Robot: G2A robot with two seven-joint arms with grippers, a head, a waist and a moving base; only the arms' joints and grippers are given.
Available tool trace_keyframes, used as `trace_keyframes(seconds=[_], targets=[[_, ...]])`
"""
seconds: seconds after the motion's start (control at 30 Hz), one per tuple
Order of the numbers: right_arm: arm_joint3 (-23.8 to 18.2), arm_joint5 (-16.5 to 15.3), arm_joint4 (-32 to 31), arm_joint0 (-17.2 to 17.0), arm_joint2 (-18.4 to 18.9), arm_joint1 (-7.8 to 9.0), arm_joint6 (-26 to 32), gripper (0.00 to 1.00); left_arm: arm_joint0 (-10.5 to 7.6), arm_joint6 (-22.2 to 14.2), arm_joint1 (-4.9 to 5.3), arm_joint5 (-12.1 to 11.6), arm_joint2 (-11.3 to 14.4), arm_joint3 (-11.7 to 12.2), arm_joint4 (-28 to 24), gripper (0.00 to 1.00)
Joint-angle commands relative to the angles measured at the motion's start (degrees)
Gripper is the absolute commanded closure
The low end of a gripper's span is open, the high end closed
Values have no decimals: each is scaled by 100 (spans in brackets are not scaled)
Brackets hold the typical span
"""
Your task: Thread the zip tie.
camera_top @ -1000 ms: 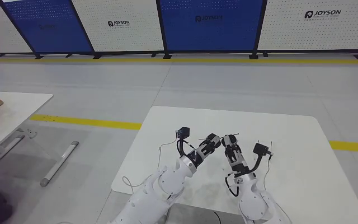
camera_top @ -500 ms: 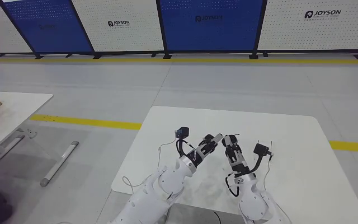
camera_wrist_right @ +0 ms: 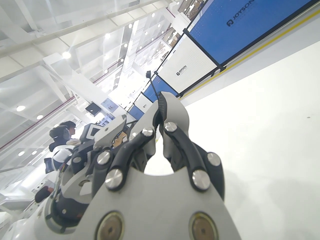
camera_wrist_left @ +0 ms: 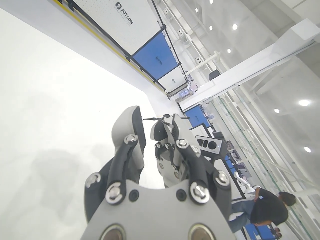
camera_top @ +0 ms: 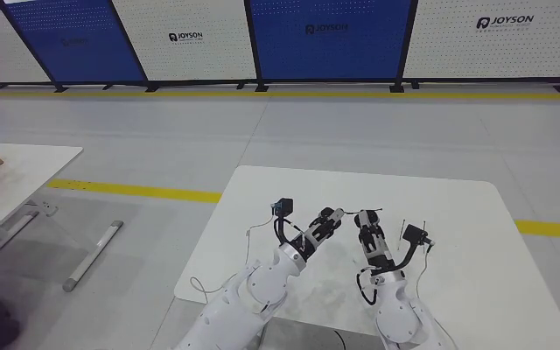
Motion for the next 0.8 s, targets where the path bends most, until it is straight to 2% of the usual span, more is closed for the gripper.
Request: trace_keyframes(seconds=[0.0,0.07,0.77], targets=[[5,-12,-5,2,2,-2,8,100,-1,1,-3,1,4,1,-7,94],[7,-23,-14,2,6,-3,16,100,-2,7,-6,0,7,5,-18,100],[-48,-85,-103,-39,114,12,239,100,-20,94,-48,-21,88,27,-98,100]])
